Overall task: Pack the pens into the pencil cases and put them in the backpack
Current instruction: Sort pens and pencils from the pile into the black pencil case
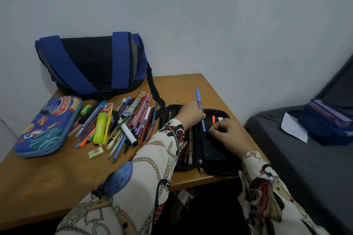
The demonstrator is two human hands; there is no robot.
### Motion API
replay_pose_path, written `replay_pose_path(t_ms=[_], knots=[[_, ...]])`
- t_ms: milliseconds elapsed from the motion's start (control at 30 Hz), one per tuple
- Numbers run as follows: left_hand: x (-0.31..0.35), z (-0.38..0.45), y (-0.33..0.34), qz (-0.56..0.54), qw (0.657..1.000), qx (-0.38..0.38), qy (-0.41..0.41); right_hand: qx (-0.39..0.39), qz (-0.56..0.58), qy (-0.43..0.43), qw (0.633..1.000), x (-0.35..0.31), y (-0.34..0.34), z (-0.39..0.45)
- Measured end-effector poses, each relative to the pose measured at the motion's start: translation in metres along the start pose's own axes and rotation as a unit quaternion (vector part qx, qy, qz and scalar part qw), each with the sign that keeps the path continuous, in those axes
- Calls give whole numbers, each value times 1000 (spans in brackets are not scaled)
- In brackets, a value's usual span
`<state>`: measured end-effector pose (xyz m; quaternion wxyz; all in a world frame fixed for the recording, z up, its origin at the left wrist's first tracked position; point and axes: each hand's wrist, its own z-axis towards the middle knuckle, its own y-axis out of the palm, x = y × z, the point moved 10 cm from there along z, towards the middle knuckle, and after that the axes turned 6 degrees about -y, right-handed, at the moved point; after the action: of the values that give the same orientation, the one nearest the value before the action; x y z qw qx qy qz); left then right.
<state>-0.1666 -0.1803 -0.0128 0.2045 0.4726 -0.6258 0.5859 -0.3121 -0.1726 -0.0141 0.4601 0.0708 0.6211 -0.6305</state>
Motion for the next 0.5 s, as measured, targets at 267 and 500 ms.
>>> replay_pose_path(t_ms=[267,500], knots=[[6,-1,5,88,996,-28,-9,-8,-24,-8,1000,-1,0,1],[5,-5,6,83,995,-60,14,1,-15,-9,1000,-1,0,1]])
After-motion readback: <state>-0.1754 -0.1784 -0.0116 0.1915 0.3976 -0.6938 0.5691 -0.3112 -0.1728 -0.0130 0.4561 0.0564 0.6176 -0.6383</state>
